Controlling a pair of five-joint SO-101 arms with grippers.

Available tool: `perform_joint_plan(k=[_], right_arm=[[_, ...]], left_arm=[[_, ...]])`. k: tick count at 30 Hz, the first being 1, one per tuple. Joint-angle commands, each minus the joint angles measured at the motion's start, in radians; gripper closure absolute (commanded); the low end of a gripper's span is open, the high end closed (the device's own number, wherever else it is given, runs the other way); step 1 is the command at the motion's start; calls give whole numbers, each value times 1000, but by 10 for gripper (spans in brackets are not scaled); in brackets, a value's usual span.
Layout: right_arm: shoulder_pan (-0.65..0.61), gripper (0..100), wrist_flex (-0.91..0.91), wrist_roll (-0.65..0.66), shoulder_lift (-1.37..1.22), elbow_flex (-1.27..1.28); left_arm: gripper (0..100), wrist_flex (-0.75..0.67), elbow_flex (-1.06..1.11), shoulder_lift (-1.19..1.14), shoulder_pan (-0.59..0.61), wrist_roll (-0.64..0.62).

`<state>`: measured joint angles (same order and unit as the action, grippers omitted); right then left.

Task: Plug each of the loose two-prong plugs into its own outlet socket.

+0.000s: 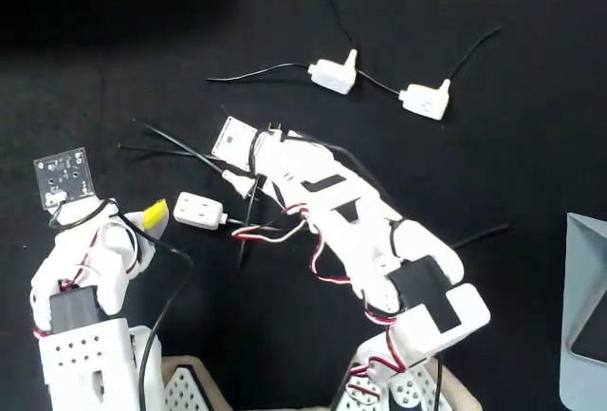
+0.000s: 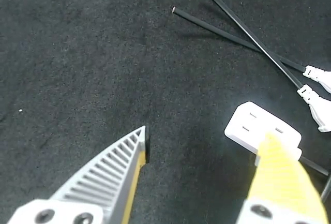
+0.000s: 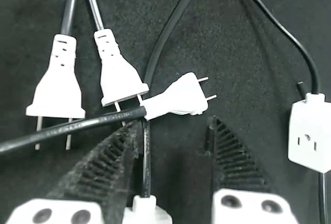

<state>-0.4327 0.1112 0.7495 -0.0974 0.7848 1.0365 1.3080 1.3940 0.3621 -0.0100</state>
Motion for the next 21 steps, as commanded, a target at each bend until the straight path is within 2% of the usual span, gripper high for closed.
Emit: perform_joint_plan(k=[1, 5, 8, 15, 17, 21], right_arm=[[-12, 799, -3, 3, 79, 15], [-29, 799, -3, -15, 196, 110], [-34, 800, 8, -132, 280, 150], [-126, 797, 400, -448, 343, -61], [-172, 797, 482, -463, 311, -127], [-227, 797, 493, -462, 186, -213]], left_arm=[[668, -23, -8, 8, 8, -3], [668, -23, -8, 8, 10, -3], [668, -23, -8, 8, 12, -3], [668, -23, -10, 8, 12, -3], [668, -23, -10, 8, 12, -3], [668, -23, -10, 8, 13, -3]])
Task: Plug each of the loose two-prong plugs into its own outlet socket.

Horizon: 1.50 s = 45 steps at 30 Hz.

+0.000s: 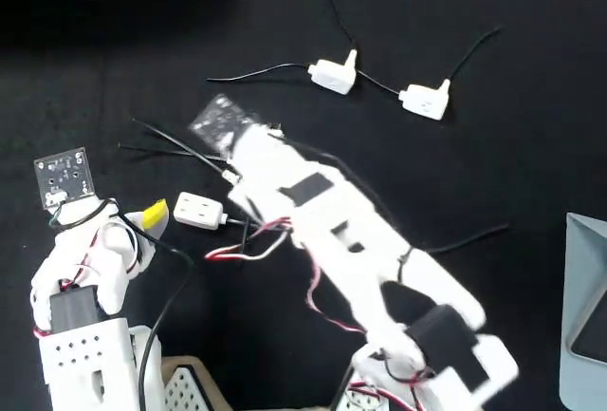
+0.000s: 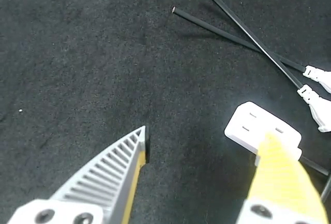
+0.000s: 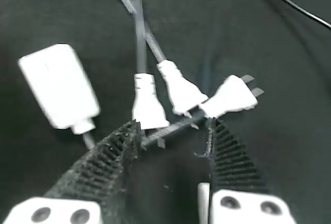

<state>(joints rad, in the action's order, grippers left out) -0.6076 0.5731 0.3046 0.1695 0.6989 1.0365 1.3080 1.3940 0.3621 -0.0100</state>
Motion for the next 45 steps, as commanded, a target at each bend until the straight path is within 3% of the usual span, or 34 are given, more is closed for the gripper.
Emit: perform_joint_plan(k=[1, 17, 25, 35, 41, 45], right_arm=[[-57, 797, 37, -17, -120, -153], [-20, 802, 195, -20, -472, -443], [-20, 986, 195, -8, -490, -443], [-17, 987, 379, 34, -179, -440], [-9, 987, 624, -126, 2, -426], [26, 986, 666, -170, 99, -297]], left_arm=[[668, -23, -10, 8, 13, -3], [668, -23, -8, 8, 13, -3], [668, -23, -8, 8, 13, -3], [668, -23, -8, 8, 13, -3], [668, -25, -8, 8, 13, -3], [668, -25, -8, 8, 13, -3]])
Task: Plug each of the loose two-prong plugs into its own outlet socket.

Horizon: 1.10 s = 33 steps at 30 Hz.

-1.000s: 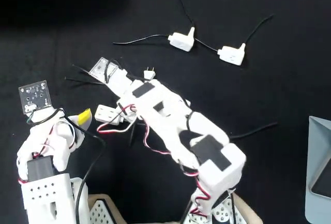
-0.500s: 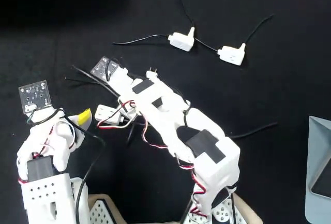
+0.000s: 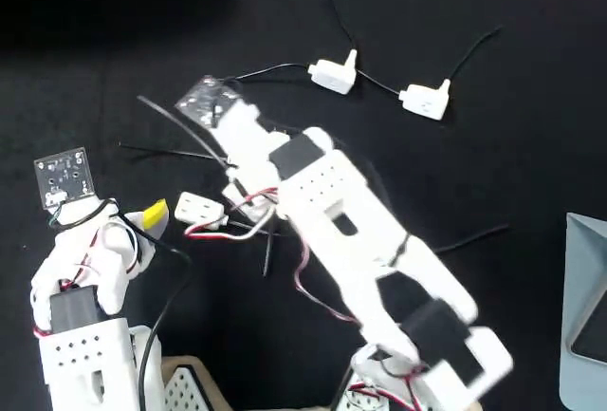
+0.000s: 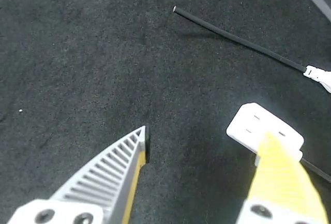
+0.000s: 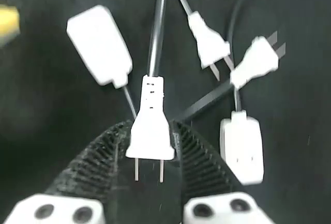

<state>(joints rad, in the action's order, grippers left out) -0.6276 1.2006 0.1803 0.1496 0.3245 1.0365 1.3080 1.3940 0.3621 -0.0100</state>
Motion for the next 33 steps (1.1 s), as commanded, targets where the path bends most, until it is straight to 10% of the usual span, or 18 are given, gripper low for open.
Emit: perform_joint_plan(k=[1, 10, 33], right_arm=[[57, 986, 23, -48, 139, 124], [135, 773, -112, -48, 223, 394], [118, 857, -407, -41, 358, 704]], left_arm=[[668, -25, -8, 8, 13, -3], [668, -25, -8, 8, 13, -3], [668, -41, 5, 8, 13, -3]])
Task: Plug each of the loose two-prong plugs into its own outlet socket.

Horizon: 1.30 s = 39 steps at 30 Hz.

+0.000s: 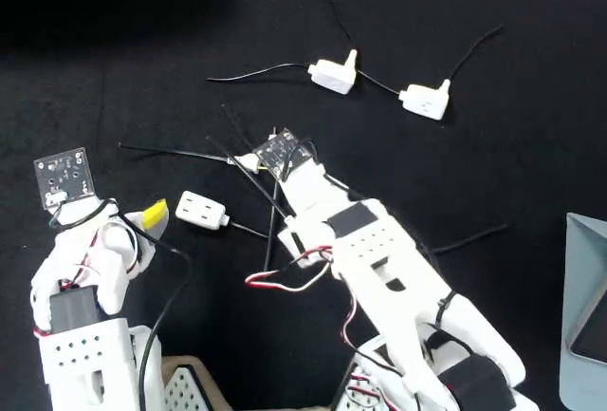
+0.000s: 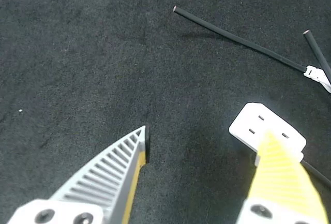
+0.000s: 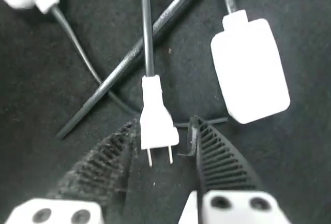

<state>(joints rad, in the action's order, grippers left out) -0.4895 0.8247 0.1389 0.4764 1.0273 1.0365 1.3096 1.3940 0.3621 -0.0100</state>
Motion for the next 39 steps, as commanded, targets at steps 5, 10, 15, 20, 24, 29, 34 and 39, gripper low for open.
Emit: perform_joint_plan(k=[5, 10, 15, 20, 24, 29, 34, 39], right_arm=[[-78, 857, -31, 0, 31, 4], [-98, 857, -29, -2, 30, 5], [-49, 857, -31, 12, 30, 41], [-18, 857, -37, 95, 30, 77], [-18, 858, -37, 98, 30, 77], [-15, 861, -35, 98, 28, 79], [-15, 859, -38, 98, -41, 70], [-15, 861, -44, 97, -130, 21]], left_arm=[[668, -74, 21, 8, 13, -3], [668, -74, 21, 8, 13, -3], [668, -74, 22, 8, 13, -3], [668, -74, 22, 8, 13, -3], [668, -74, 22, 8, 13, -3], [668, -72, 22, 8, 13, -3], [668, -72, 22, 8, 13, -3], [668, -72, 22, 8, 13, -3]])
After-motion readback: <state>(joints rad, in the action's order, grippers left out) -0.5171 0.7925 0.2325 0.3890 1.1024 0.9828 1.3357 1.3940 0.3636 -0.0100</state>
